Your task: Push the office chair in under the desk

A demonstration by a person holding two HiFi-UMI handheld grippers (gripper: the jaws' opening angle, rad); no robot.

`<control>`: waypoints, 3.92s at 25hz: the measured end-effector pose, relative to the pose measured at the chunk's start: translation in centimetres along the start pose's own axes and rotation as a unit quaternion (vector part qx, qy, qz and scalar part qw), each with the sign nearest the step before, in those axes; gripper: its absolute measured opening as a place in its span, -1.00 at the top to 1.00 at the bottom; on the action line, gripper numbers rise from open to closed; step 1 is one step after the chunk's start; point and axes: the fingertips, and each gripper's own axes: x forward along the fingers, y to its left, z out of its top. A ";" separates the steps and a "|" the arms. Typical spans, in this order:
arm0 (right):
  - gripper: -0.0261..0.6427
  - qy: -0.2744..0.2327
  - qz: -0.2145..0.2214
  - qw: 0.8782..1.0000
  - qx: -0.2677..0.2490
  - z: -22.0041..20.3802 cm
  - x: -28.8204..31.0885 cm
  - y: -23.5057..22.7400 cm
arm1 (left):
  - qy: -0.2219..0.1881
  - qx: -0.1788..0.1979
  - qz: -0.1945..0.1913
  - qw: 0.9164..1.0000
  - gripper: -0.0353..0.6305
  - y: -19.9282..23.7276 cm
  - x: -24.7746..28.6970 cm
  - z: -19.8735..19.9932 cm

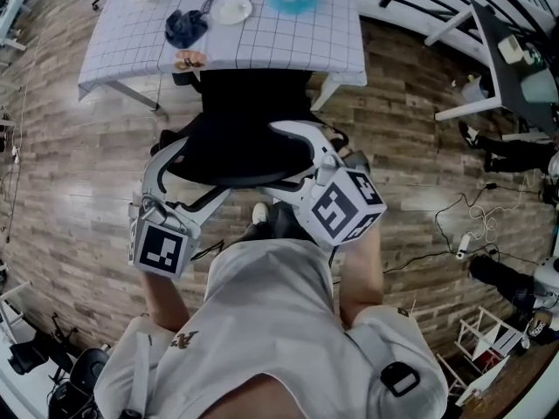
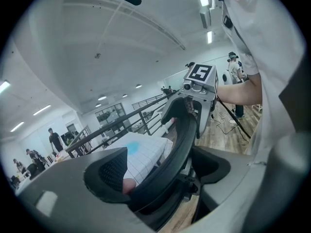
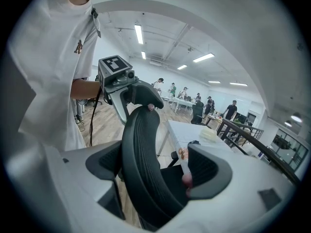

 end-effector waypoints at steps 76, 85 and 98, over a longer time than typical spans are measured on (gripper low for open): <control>-0.36 -0.054 0.007 0.998 0.020 -2.6 2.0 -16.3 | -0.006 -0.003 -0.006 1.000 -0.38 11.7 11.7 2.5; -0.36 -0.034 0.021 0.999 -0.001 -3.6 2.4 -18.0 | 0.017 -0.002 0.004 1.000 -0.36 12.6 13.4 2.4; -0.32 -0.045 0.024 0.999 -0.006 -4.0 3.1 -20.3 | 0.015 -0.008 0.013 1.000 -0.39 14.6 15.2 2.5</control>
